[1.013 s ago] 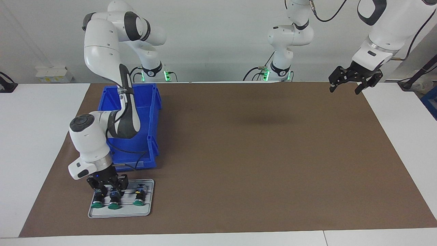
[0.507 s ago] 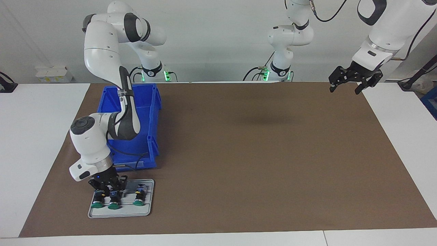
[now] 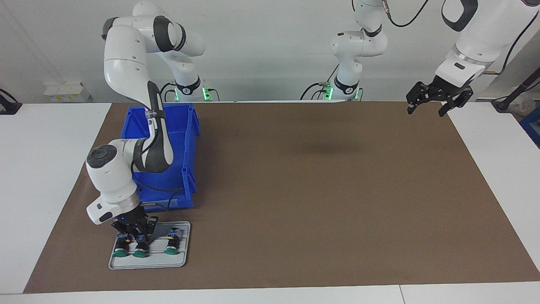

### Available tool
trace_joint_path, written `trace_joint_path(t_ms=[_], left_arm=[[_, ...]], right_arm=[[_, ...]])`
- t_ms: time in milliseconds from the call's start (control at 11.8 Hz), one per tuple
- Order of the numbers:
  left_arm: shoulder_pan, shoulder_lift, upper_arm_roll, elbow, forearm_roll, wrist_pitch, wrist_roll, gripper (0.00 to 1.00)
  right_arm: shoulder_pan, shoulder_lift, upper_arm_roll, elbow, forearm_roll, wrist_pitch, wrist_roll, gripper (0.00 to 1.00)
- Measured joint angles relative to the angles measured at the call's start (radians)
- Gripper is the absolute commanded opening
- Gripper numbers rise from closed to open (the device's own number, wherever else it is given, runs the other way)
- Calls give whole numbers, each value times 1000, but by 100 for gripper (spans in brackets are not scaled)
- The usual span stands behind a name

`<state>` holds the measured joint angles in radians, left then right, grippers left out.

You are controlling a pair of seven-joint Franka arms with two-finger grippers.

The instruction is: Place and press button with both arms

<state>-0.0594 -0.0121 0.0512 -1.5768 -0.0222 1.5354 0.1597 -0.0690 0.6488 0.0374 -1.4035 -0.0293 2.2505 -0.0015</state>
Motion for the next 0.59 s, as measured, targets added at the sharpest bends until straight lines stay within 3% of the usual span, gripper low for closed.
trace_joint_path(t_ms=[338,591], left_arm=[[0,0,0,0,0,0,0,100],[0,0,0,0,0,0,0,100]], right_arm=[[74,-63,9,89,2,-200,52,0],[199,-136,12,98,2,-268,316,0]])
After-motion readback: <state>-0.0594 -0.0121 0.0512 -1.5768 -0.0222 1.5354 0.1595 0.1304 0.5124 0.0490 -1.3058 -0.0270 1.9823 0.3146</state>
